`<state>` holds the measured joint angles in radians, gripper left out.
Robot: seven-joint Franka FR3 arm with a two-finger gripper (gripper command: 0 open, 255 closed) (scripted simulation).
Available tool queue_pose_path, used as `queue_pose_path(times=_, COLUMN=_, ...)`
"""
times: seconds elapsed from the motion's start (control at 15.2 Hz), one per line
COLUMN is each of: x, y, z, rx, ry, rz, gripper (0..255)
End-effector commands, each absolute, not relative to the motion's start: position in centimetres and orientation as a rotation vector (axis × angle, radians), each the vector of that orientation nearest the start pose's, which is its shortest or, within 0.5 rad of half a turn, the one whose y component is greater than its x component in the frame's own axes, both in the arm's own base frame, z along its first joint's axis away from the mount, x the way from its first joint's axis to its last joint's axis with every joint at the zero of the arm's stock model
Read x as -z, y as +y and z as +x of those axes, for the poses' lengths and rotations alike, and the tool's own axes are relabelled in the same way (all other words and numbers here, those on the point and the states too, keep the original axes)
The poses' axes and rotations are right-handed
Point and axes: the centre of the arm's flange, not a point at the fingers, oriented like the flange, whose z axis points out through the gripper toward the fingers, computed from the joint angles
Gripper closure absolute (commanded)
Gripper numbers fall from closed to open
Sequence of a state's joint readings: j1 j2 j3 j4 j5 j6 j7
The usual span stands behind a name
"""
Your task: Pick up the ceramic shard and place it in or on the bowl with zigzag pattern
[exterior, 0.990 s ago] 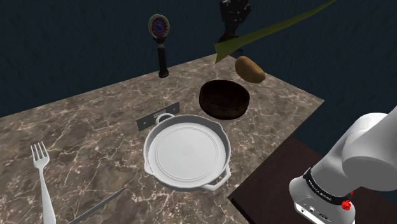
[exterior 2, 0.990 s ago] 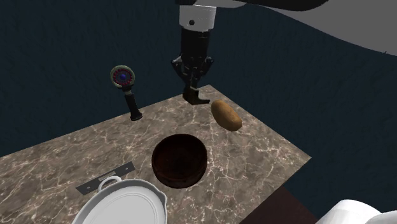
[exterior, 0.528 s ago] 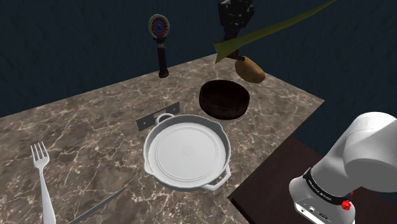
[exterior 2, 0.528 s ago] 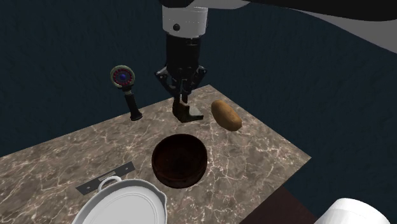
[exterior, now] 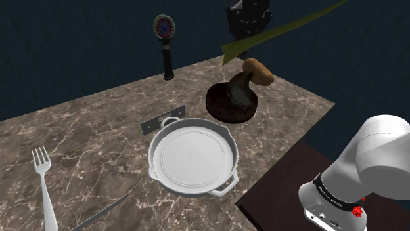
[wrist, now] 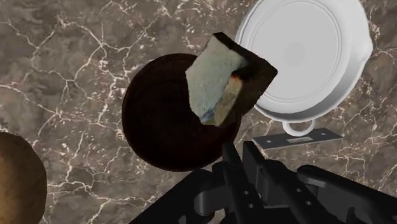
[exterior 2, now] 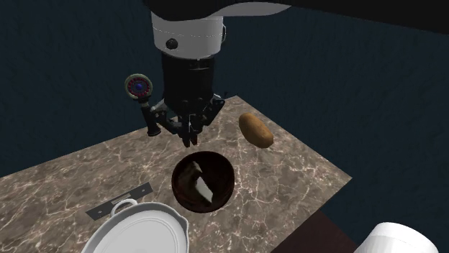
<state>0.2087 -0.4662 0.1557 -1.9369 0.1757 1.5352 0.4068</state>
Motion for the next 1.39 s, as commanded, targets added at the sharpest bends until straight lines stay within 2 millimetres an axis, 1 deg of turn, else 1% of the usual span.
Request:
queue_pose_path(times=0.0, x=-66.4, y=18.9, z=35.5, rx=0.024, ry=0.070, rz=-3.021, gripper=255)
queue_pose_path(times=0.07, x=-65.8, y=18.9, z=35.5, rx=0.024, ry=0.070, rz=-3.021, gripper=255)
queue_pose_path(times=0.13, x=-66.3, y=18.7, z=35.8, rx=0.024, ry=0.069, rz=-3.021, gripper=255)
queue_pose_path(times=0.2, x=-66.3, y=18.7, z=35.8, rx=0.024, ry=0.069, rz=-3.021, gripper=0)
queue_pose_path(times=0.4, x=-64.6, y=22.2, z=33.6, rx=0.028, ry=0.258, rz=-3.052, gripper=0)
queue_pose_path(times=0.59, x=-62.8, y=25.9, z=31.9, rx=0.031, ry=0.452, rz=-3.070, gripper=0)
queue_pose_path(times=0.92, x=-59.4, y=32.3, z=30.0, rx=0.037, ry=0.781, rz=-3.074, gripper=0)
queue_pose_path(times=0.99, x=-59.2, y=32.8, z=29.9, rx=0.037, ry=0.803, rz=-3.073, gripper=0)
queue_pose_path(times=1.32, x=-56.6, y=32.7, z=30.0, rx=0.037, ry=0.803, rz=-3.073, gripper=0)
